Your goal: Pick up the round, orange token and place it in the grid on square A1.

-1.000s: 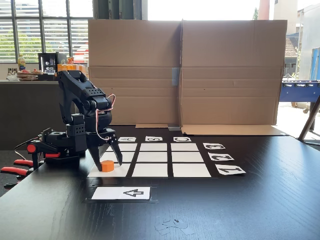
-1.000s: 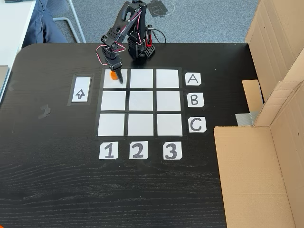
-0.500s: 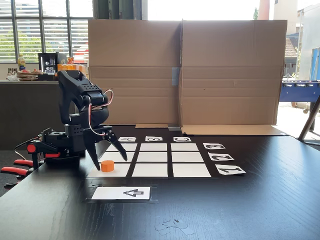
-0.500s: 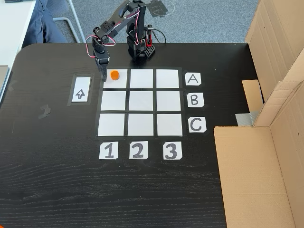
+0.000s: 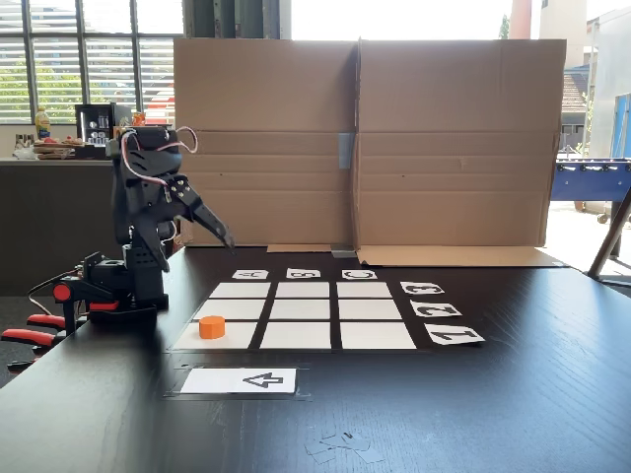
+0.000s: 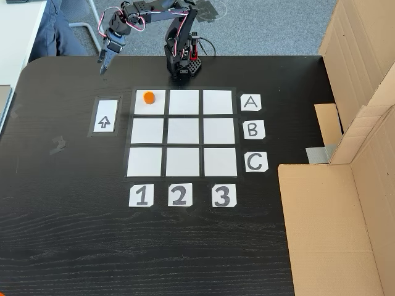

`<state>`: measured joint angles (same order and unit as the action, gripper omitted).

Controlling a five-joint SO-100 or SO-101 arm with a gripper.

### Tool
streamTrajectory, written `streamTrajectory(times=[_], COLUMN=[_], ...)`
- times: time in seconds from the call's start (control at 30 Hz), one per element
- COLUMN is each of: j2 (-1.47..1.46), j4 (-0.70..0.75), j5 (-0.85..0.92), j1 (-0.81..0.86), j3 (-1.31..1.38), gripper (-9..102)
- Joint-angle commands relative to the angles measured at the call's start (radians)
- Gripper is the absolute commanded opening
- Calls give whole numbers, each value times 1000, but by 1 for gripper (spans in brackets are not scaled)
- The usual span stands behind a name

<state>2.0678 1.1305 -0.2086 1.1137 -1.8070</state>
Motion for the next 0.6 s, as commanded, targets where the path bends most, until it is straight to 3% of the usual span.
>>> streamTrajectory(times=[0.0, 0.3, 0.57], j2=[104, 370, 577], j4=[5, 17, 152], j5=[5, 6, 6], j1=[75, 265, 425], j3=[64, 77, 21], gripper=[38, 37, 36])
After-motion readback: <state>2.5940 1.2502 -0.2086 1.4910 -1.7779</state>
